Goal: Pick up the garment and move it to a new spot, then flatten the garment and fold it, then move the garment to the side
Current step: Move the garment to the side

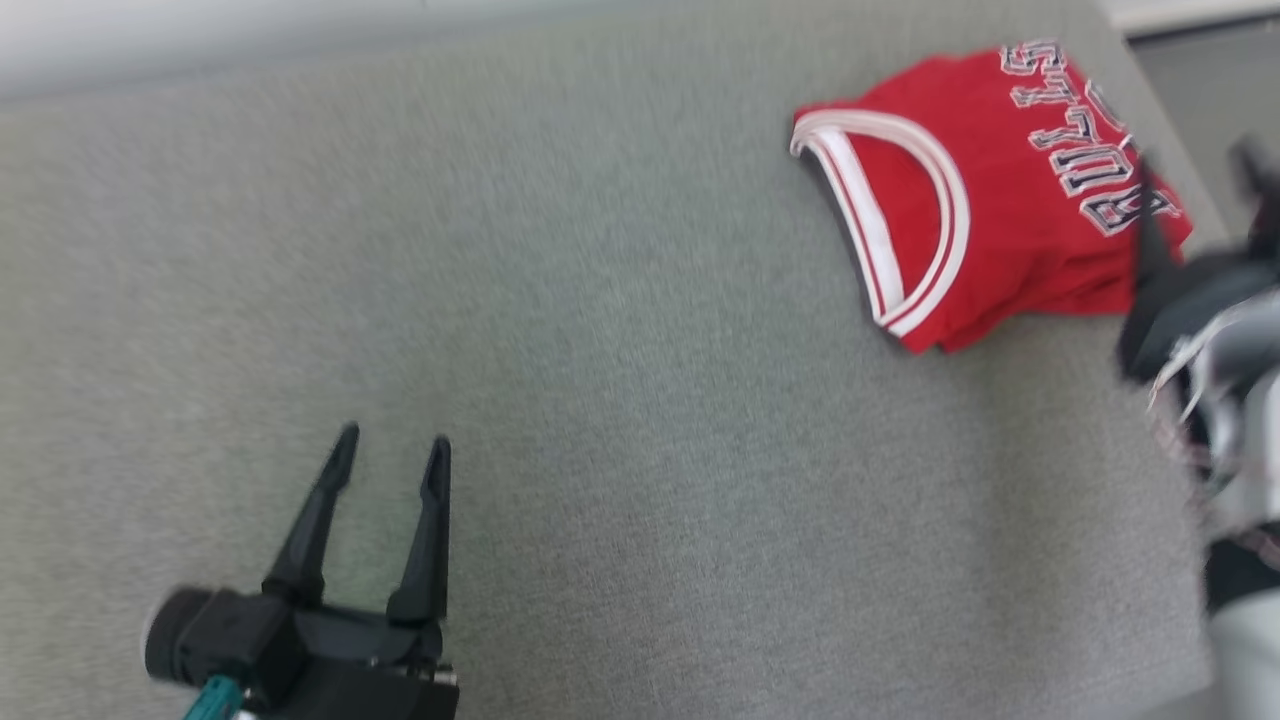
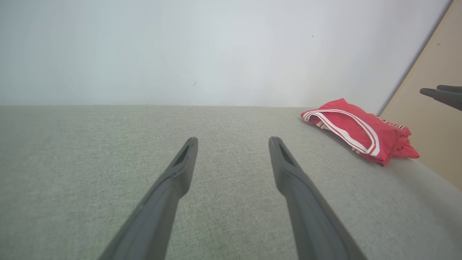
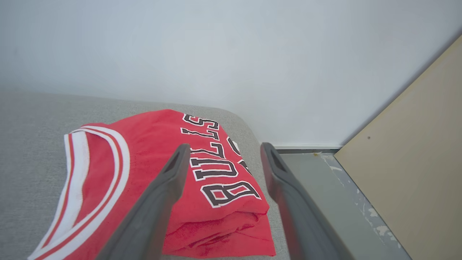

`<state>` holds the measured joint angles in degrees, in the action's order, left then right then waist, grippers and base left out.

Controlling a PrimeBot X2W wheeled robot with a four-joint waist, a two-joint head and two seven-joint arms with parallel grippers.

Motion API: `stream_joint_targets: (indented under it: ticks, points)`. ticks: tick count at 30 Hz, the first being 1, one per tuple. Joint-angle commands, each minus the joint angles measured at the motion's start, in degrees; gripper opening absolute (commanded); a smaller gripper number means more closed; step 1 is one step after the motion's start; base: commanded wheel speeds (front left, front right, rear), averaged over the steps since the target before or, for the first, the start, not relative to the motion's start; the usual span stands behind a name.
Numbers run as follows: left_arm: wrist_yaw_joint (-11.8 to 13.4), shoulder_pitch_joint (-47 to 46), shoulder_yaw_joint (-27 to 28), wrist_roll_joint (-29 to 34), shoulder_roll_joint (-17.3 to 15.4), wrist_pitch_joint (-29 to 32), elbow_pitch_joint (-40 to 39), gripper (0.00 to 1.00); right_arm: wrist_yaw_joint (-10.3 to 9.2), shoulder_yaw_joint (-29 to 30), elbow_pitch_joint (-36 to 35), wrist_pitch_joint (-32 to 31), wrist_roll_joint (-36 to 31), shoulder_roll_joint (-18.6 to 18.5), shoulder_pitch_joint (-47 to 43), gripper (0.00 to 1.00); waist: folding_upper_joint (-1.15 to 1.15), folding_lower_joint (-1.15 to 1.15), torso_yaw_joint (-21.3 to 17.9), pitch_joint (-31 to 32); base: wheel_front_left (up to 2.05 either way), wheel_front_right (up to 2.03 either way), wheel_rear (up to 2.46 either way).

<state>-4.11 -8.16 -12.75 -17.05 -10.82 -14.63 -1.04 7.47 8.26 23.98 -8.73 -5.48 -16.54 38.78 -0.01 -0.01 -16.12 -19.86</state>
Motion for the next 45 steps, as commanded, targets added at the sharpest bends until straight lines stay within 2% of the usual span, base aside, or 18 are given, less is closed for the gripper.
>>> stream_joint_targets:
  ticks: [1, 7, 11, 16, 22, 32, 38, 45]
  points:
    - [0.11, 1.56, 0.16, -0.79, 0.94, -0.45, 0.36, 1.00, 0.01, 0.21, -1.16, 0.93, 2.09, 0.89, -2.46, 1.00, 0.01, 0.01, 2.09, 8.45, 0.00, 0.00, 0.00]
    - [1.54, 5.10, 4.70, -3.62, 3.91, -0.53, 2.90, 1.00, 0.01, -2.90, -9.82, 5.46, 10.50, 2.87, -15.15, 1.00, 0.01, 0.01, 5.09, 15.43, 0.00, 0.00, 0.00]
    - [2.88, 6.77, 8.96, -3.71, 5.11, -0.54, 3.50, 1.00, -0.02, -4.54, -13.87, 8.27, 12.85, 4.76, -22.51, 1.00, 0.01, 0.01, 7.25, 18.47, 0.00, 0.00, 0.00]
    - [2.82, 8.56, 11.67, -2.16, 6.00, -0.57, 5.32, 1.00, 0.01, -5.28, -16.33, 11.01, 14.18, 9.21, -28.68, 1.00, 0.01, 0.01, 10.61, 20.18, 0.00, 0.00, 0.00]
    - [1.66, 10.15, 13.42, 0.61, 5.52, -0.57, 7.76, 1.00, 0.01, -7.05, -15.61, 13.09, 14.57, 12.37, -32.48, 1.00, 0.01, 0.01, 14.07, 21.45, 0.00, 0.00, 0.00]
    - [-0.47, 12.57, 15.43, 3.73, 4.88, -0.58, 10.59, 1.00, 0.01, -8.96, -10.98, 16.05, 13.25, 13.52, -35.65, 1.00, 0.01, 0.01, 17.80, 22.15, 0.00, 0.00, 0.00]
    - [-1.90, 12.89, 15.62, 4.48, 5.03, -0.58, 11.11, 1.00, 0.01, -7.60, -9.08, 17.54, 12.16, 13.64, -36.90, 1.00, 0.01, 0.01, 18.14, 22.01, 0.00, 0.00, 0.00]
    - [-2.45, 13.01, 15.86, 4.75, 5.99, -0.58, 10.48, 1.00, 0.01, -7.08, -9.51, 17.59, 12.90, 13.62, -36.90, 1.00, 0.01, 0.01, 16.87, 21.58, 0.00, 0.00, 0.00]
